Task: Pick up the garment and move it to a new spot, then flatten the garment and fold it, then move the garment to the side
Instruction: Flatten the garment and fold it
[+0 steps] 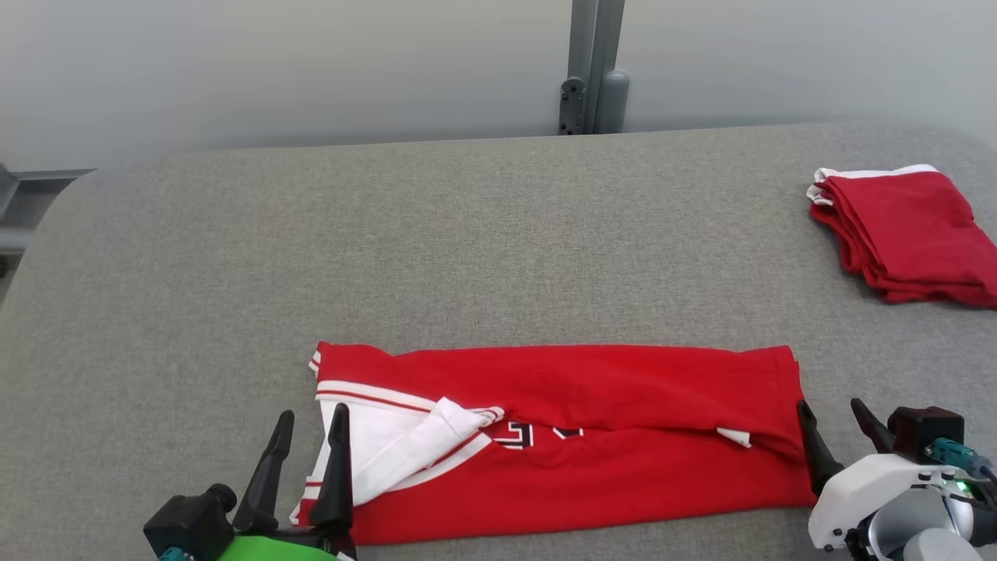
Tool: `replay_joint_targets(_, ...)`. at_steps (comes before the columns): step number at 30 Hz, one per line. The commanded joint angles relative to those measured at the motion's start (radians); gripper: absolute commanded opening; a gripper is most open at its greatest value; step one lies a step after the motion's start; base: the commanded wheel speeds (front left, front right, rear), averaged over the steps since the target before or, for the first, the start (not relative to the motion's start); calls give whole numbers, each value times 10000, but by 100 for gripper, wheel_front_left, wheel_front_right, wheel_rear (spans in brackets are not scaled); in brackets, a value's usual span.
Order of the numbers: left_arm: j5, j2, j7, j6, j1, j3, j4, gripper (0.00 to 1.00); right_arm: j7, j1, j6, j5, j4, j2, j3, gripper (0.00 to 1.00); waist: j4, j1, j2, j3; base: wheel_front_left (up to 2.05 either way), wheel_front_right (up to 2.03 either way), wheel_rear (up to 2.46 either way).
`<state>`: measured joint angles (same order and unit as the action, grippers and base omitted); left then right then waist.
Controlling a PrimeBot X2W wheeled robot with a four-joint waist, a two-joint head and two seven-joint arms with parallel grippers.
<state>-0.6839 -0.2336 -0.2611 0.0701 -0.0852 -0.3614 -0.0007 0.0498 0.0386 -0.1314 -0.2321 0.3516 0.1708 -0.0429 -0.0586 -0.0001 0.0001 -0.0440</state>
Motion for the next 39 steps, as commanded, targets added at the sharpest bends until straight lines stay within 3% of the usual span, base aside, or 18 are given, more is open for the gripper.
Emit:
replay_joint_targets(1,120,10,-42,-33,125,55,49,100,-18,219,16,93,333,46,22,100,-206,1,-1,17,0,0,0)
replay_joint_targets(14,323,176,-49,-174,-94,250,166,100,-220,985,16,-107,3043,15,464,97,-570,1,-1,50,0,0,0)
replay_joint_targets(15,337,188,-49,-167,-104,265,172,100,-248,1034,16,-152,3160,-4,525,76,-550,1,-1,45,0,0,0)
replay_joint_targets(16,347,197,-49,-175,-114,276,181,100,-242,1078,16,-200,3244,-12,596,48,-525,1,-1,40,0,0,0)
replay_joint_targets(17,366,204,-49,-180,-122,292,188,100,-220,1131,16,-247,3330,-16,657,36,-492,1,-1,32,0,0,0)
replay_joint_targets(19,378,228,-49,-173,-134,323,194,100,-206,1245,16,-355,3473,-8,758,0,-413,1,-1,16,0,0,0)
replay_joint_targets(27,439,194,-47,-194,-133,378,232,100,-63,1700,30,-995,3565,473,606,0,-42,1,-1,-14,0,0,0)
replay_joint_targets(34,600,150,-43,-210,-123,366,239,100,40,1585,21,-1372,2923,1137,-174,0,272,1,-1,-43,0,0,0)
replay_joint_targets(39,626,163,-43,-228,-122,419,271,100,-135,1422,16,-1739,2177,874,-385,0,442,1,-1,-69,0,0,0)
